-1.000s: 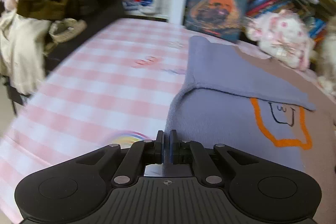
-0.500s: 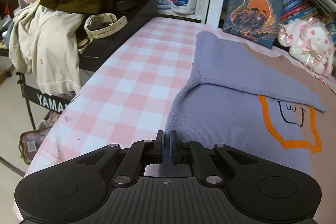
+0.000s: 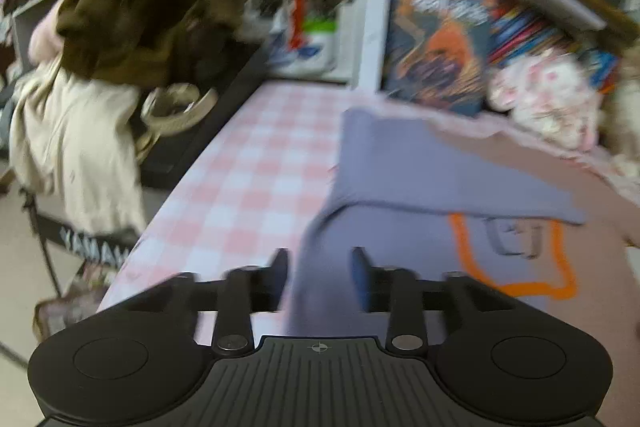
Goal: Fold clothes
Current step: 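Grip the sweater hem with both tools, pull it straight, then open both, then move the right tool to the mauve sleeve cuff and close on it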
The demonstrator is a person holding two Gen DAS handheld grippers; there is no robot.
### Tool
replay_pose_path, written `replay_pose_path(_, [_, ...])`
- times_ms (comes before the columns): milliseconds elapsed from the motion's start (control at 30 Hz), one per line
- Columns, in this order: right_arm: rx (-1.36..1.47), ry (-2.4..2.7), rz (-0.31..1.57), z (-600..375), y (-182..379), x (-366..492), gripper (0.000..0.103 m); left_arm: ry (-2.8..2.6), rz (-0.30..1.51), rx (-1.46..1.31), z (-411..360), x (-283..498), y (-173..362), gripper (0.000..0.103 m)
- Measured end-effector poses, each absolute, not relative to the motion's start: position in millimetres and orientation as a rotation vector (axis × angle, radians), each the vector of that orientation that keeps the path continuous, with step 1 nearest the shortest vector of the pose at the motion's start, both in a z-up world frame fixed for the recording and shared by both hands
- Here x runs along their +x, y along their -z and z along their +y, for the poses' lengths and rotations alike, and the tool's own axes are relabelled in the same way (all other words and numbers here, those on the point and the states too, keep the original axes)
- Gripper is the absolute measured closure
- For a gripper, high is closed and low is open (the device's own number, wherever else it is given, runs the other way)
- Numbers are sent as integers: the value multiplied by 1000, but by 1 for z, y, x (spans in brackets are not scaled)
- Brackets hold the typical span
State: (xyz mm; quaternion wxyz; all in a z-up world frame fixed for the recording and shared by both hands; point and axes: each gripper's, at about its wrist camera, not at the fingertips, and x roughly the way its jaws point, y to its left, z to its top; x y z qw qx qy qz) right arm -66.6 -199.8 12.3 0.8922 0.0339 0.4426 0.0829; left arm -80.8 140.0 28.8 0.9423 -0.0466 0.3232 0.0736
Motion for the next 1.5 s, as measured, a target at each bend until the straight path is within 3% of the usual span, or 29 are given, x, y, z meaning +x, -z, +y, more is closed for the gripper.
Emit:
replay_pose_path(167, [84,-88,874,-212,-25,-83,41,-39,676,-77,103,-90,-24,39])
replay_pose_path(300, [109,-32,896,-226,-22,-91,35,37,728,-65,79,-89,-13,36])
replay_pose_path(767, [142,25,928,-271,-10,-83,27,45,794,-46,32,-78,-2,26])
replay_pose_path(1500, [166,7,912,-445,-1,43,23,-224,842,-142,-102,-69,-2,21])
